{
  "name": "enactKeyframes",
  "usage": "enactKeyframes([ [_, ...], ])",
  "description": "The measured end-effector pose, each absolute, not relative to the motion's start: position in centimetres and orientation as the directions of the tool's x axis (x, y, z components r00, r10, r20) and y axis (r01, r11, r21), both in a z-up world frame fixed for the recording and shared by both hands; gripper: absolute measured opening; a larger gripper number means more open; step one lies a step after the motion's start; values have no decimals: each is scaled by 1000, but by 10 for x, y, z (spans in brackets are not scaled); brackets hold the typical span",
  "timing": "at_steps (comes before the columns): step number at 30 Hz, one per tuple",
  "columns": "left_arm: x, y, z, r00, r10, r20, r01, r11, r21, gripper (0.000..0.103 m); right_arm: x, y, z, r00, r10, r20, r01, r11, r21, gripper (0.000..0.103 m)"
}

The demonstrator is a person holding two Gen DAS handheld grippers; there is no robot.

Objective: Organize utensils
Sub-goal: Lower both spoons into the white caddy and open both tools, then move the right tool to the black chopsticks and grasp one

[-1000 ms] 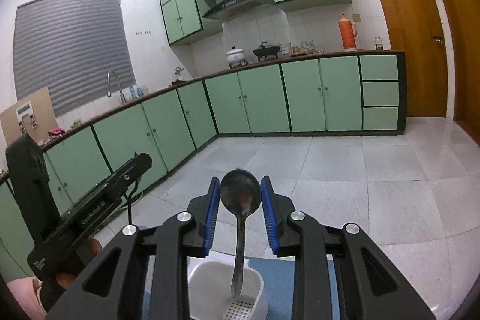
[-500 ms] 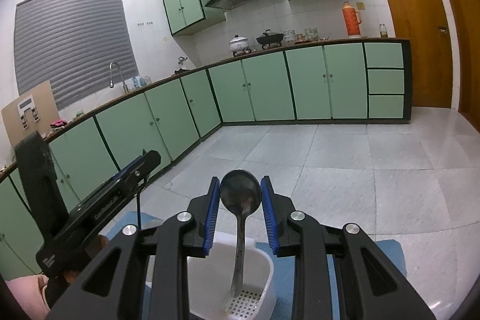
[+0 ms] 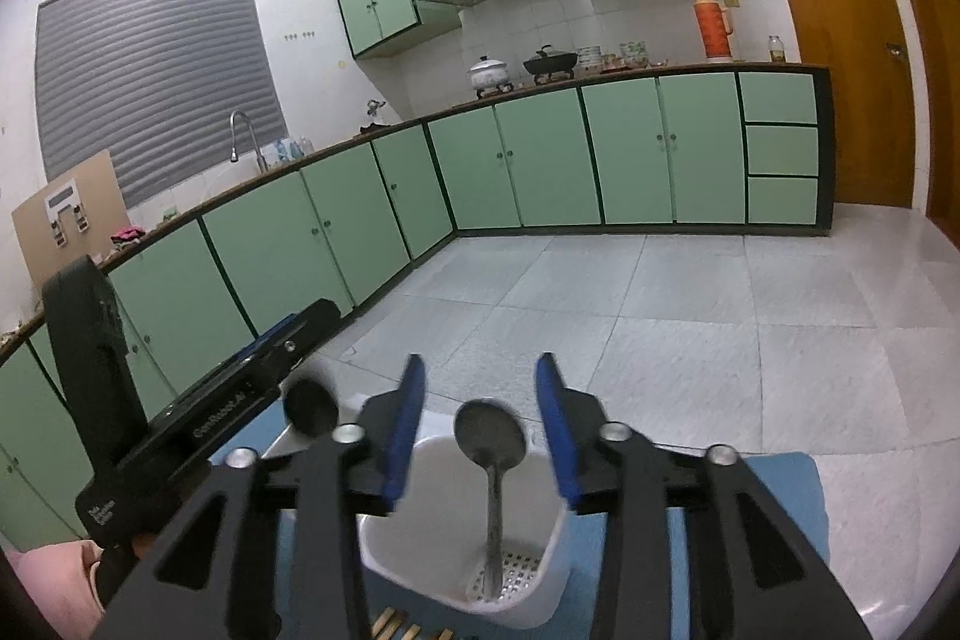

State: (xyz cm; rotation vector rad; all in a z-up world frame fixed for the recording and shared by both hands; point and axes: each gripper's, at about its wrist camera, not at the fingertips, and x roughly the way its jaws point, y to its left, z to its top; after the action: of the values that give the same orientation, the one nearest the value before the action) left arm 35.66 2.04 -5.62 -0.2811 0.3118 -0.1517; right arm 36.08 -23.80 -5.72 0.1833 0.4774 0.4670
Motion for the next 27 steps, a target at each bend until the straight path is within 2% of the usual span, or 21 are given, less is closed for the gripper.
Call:
enactKeyframes([
  [2,349,22,-53,938,-190,-289,106,953,-283,52,355,-241,-56,790,468,-396,-381,881,280,44],
  [5,333,20,-49,936,-182,-303,109,964,-241,65,337,-248,-54,813,440,-381,-356,894,271,60],
  [7,316,19,-46,933,-176,-315,112,971,-210,73,322,-252,-56,822,428,-375,-346,899,268,67],
  [9,297,17,-46,926,-179,-331,123,975,-185,83,304,-256,-60,833,402,-381,-324,911,255,79],
  [12,270,15,-50,918,-176,-356,130,980,-151,89,275,-263,-68,838,378,-393,-296,921,254,86],
  [22,174,12,-87,845,-157,-511,146,987,-62,90,183,-280,-103,818,313,-482,-203,942,268,88],
  [25,152,8,-100,820,-148,-553,151,988,-40,90,156,-279,-115,821,276,-500,-169,954,249,84],
  [27,141,7,-108,804,-143,-578,148,988,-39,90,141,-278,-124,823,240,-514,-140,964,226,78],
])
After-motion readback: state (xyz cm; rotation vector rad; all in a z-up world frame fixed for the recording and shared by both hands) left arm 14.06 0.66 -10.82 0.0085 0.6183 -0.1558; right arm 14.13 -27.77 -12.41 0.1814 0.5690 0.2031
